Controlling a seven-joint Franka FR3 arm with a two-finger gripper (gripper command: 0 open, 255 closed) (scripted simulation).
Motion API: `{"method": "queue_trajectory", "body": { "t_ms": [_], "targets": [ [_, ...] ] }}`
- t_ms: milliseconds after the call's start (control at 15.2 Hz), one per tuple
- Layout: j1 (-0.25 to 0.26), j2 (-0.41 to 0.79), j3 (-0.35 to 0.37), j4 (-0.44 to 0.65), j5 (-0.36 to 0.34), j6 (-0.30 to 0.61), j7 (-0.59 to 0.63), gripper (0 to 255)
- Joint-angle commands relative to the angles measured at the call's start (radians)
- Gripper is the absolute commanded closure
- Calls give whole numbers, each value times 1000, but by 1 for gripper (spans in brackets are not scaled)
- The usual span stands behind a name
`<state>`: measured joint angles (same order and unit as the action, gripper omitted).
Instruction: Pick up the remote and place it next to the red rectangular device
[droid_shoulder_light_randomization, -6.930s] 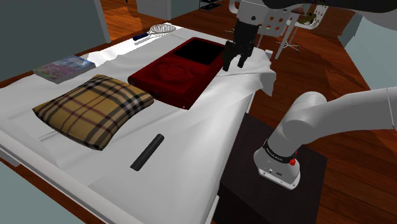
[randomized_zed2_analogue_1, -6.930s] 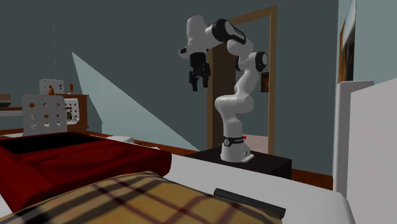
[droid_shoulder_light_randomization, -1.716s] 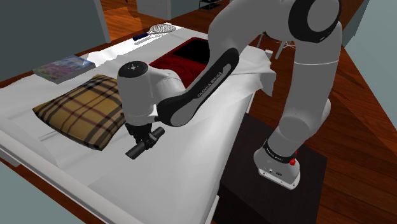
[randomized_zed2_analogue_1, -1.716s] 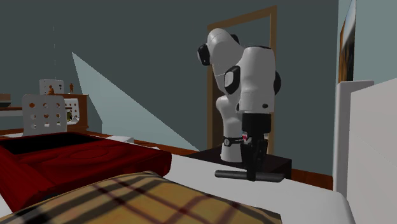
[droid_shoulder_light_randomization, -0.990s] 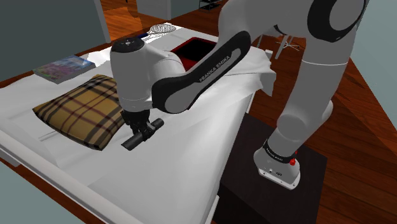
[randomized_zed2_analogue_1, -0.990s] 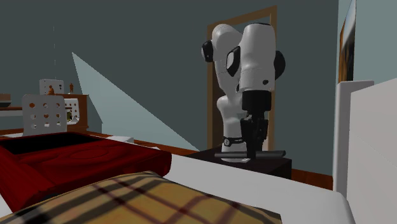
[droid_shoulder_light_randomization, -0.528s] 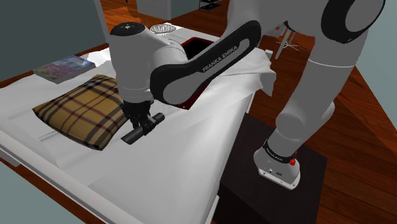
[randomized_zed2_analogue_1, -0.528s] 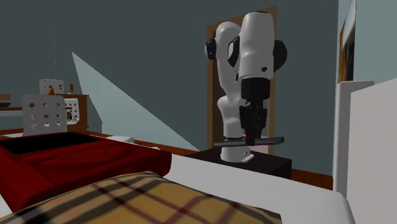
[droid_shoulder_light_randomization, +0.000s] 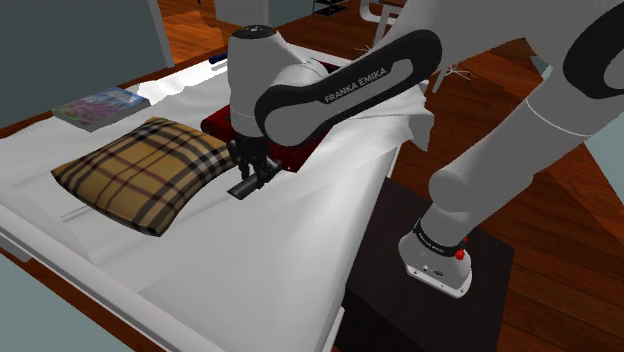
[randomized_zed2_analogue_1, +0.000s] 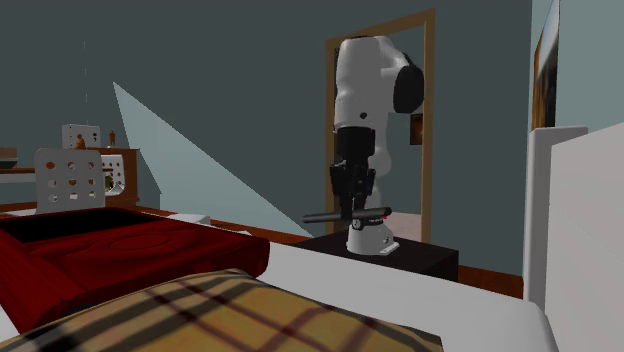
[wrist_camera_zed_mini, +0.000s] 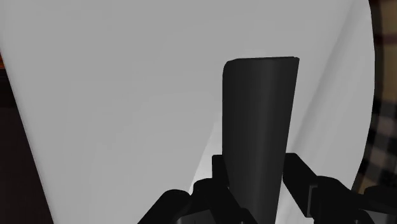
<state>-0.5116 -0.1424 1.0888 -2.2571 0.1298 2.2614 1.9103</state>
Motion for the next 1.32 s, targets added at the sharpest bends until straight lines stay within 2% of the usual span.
{"method": "queue_trajectory", "body": {
  "t_ms": [0, 264, 528, 858, 1254],
  "targets": [
    [10, -66, -68, -47, 78, 3, -110, 255],
    [28, -145, -184, -120, 150, -1, -262, 255],
    [25, -192, -284, -177, 181, -4, -391, 255],
    [-5, -220, -392, -224, 183, -5, -535, 255],
    [-67, -212, -505, -242, 153, -2, -690, 255]
  ]
}}
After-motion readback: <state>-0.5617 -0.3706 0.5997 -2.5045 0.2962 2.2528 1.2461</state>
